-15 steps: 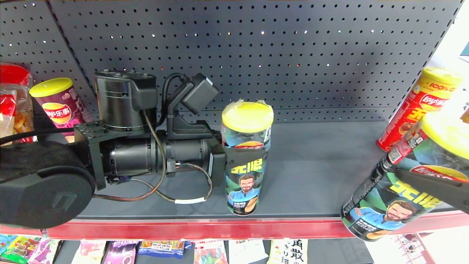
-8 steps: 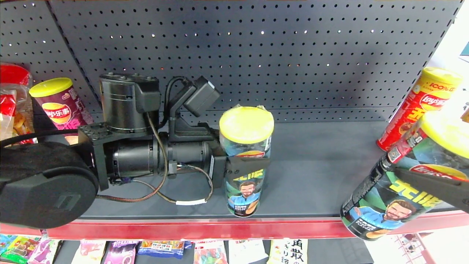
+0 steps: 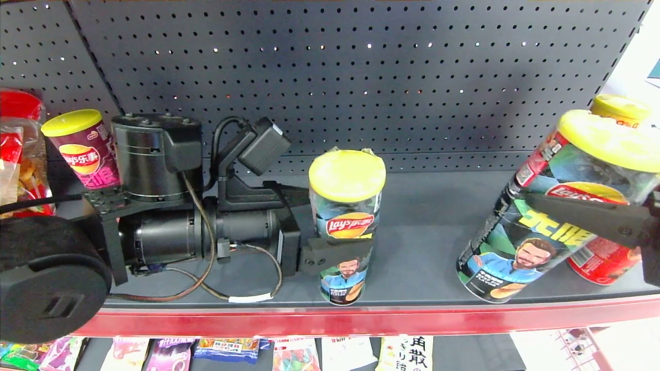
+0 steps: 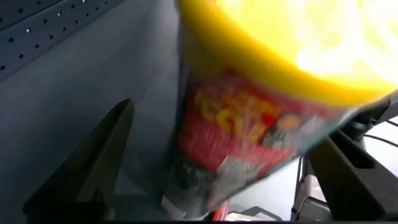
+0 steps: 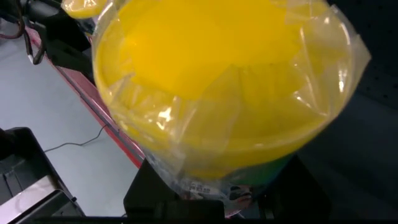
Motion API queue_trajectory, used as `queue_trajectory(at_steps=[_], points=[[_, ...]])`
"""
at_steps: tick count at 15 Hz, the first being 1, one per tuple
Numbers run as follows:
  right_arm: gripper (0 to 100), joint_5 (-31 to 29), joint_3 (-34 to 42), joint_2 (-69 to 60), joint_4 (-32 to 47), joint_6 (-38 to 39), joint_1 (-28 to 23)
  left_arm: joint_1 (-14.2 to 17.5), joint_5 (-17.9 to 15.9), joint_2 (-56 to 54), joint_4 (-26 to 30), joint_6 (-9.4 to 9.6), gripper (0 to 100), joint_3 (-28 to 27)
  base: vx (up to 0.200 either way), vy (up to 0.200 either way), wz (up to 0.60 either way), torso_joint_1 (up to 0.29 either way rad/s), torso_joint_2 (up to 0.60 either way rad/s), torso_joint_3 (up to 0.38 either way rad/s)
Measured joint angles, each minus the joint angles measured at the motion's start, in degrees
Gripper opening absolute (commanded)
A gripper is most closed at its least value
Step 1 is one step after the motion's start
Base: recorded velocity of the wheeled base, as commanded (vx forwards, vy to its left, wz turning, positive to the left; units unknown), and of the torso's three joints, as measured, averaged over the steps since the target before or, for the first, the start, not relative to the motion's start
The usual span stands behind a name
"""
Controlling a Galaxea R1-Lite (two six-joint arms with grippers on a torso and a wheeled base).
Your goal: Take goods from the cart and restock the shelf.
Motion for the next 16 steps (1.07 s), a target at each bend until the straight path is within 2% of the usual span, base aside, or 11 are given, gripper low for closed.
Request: queue_trajectory(at_steps=[4, 10, 13, 16], points=[[0, -0.04, -5.46, 7.59, -0.46, -0.13, 2.67, 1.66, -0.11, -3.43, -3.32, 0.05, 100, 6.49, 0.000, 0.000, 0.00, 0.000, 0.00, 0.000], [0, 0.46, -16.88, 20.53, -0.55, -2.18, 3.80, 5.08, 0.62, -9.70, -3.41, -0.02, 100, 15.84, 0.000, 0.000, 0.00, 0.000, 0.00, 0.000], [0, 0.57, -22.42, 26.78, -0.52, -3.78, 4.16, 8.17, 0.68, -11.93, -3.45, -0.02, 100, 17.62, 0.000, 0.000, 0.00, 0.000, 0.00, 0.000], [0, 0.66, -27.84, 31.81, -0.46, -4.97, 4.66, 9.62, 0.57, -13.37, -3.58, 0.02, 100, 19.16, 0.000, 0.000, 0.00, 0.000, 0.00, 0.000]])
